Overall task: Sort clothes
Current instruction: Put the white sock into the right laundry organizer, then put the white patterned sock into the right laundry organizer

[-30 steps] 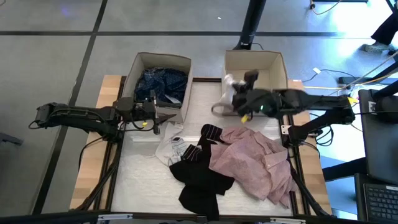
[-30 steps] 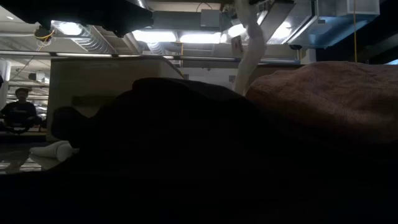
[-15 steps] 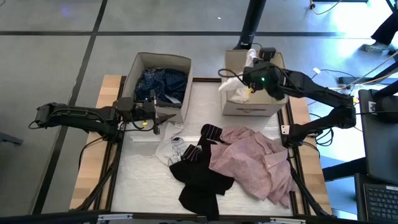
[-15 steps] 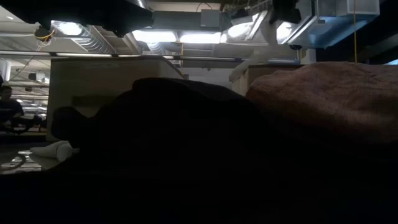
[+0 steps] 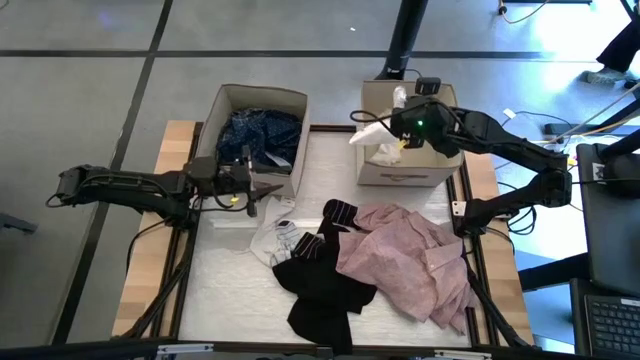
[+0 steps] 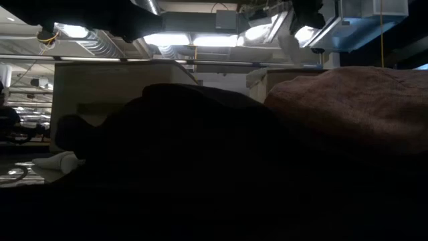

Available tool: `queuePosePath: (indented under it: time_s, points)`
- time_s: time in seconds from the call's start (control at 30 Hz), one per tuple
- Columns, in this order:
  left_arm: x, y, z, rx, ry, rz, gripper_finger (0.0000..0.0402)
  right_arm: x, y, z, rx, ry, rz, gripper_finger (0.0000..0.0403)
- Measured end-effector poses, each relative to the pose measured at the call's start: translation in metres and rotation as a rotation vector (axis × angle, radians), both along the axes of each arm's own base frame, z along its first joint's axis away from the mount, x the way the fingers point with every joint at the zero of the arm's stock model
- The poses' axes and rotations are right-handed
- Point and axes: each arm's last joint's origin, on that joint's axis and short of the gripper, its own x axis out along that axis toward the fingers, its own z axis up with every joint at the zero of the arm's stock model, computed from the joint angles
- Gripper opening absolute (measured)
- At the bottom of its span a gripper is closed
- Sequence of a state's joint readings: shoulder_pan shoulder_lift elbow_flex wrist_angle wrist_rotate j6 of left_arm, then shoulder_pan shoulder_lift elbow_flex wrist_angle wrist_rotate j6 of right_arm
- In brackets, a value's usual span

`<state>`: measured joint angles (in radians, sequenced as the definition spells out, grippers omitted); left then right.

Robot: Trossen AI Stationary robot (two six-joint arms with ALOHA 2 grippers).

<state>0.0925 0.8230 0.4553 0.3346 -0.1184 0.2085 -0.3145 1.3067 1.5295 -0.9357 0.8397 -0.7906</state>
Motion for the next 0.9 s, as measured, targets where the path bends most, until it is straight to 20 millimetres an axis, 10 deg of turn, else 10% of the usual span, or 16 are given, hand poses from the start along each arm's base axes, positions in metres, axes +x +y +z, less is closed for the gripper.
queuePosePath:
  time_s: [0.37, 0.53, 0.9]
  points:
    - [0.0, 0.0, -0.001, -0.001, 0.01, 0.0, 0.0189, 0.003, 0.009, -0.011, 0.381, -0.196, 0.158, 0.0251]
    - [0.0, 0.0, -0.002, -0.021, 0.017, 0.001, 0.0189, 0.018, 0.023, -0.023, 0.645, -0.318, 0.349, 0.027]
    - [0.0, 0.0, -0.003, -0.018, 0.032, 0.0, 0.0189, 0.055, 0.079, -0.072, 0.64, -0.375, 0.633, 0.0271]
